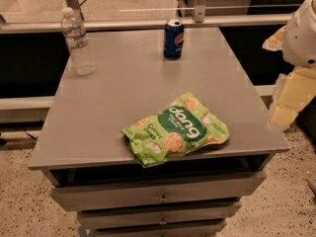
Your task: Knock pepsi can over
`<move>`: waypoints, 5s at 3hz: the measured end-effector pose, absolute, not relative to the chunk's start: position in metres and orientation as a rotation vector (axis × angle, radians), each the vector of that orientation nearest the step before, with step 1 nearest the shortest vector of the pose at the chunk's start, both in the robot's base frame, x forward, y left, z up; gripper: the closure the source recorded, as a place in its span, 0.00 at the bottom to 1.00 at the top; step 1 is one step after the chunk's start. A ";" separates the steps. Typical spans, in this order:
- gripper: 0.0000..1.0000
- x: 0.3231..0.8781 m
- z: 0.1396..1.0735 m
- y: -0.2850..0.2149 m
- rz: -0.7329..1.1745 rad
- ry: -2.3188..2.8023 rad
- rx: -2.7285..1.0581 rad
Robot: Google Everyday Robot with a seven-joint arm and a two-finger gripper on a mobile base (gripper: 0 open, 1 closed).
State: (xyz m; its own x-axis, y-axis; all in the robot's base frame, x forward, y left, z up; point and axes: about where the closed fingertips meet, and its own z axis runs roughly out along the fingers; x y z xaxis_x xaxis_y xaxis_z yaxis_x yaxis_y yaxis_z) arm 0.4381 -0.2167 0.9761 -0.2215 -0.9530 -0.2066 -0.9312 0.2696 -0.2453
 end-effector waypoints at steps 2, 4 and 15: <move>0.00 0.473 0.963 -0.211 -0.045 2.175 -1.674; 0.00 0.582 0.917 -0.167 0.171 2.069 -1.485; 0.00 0.630 0.951 -0.015 0.970 1.347 -1.327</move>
Offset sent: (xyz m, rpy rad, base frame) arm 0.0924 0.0134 -0.0449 0.1982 -0.0662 0.0124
